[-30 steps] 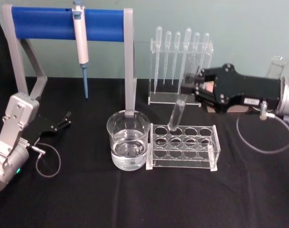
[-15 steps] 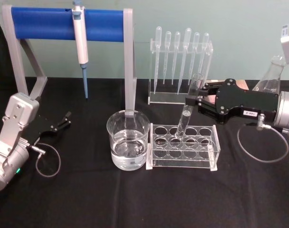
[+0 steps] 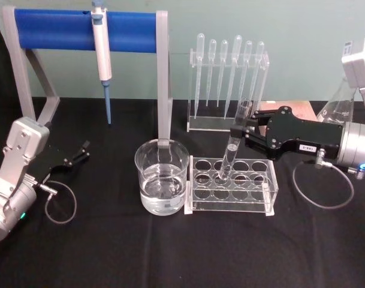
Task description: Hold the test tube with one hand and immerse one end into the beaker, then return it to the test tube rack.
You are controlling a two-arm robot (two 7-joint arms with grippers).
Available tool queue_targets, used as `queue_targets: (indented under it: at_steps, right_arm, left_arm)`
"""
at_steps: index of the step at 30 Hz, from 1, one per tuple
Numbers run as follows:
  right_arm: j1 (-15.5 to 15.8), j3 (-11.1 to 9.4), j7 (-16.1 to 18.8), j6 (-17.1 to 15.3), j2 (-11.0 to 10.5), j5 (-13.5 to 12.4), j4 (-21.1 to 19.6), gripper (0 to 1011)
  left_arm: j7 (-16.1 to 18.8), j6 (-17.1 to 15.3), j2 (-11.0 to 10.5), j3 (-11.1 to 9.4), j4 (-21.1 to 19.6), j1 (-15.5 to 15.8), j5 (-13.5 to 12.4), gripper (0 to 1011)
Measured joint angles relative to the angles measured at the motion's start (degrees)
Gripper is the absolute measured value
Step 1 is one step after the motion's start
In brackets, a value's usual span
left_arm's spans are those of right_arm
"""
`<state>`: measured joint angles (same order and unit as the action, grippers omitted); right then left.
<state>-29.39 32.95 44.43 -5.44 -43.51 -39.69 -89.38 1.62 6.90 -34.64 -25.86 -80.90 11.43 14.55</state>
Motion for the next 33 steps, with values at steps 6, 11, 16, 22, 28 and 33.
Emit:
queue_targets:
  at_steps: [6, 11, 16, 22, 28, 33]
  right_arm:
    - [0.0, 0.2, 0.1, -0.1, 0.6, 0.6, 1.1, 224]
    - [0.1, 0.4, 0.2, 0.0, 1.4, 1.2, 2.3, 224]
    - [0.0, 0.7, 0.6, 0.2, 2.1, 1.8, 3.3, 224]
    - [0.0, 1.0, 0.8, 0.3, 2.8, 2.3, 4.3, 224]
    - [0.2, 1.3, 0.8, 0.4, 3.3, 3.0, 5.0, 224]
    - [0.6, 1.3, 0.8, 0.7, 3.5, 3.6, 5.3, 224]
  left_arm:
    - [0.0, 0.0, 0.0, 0.0, 0.0, 0.0, 0.0, 1000]
    - [0.0, 0.0, 0.0, 0.0, 0.0, 0.0, 0.0, 1000]
    - [0.0, 0.0, 0.0, 0.0, 0.0, 0.0, 0.0, 1000]
    - [0.0, 0.0, 0.0, 0.0, 0.0, 0.0, 0.0, 1000]
    - [0.0, 0.0, 0.0, 0.0, 0.0, 0.0, 0.0, 1000]
    - [0.0, 0.0, 0.0, 0.0, 0.0, 0.0, 0.0, 1000]
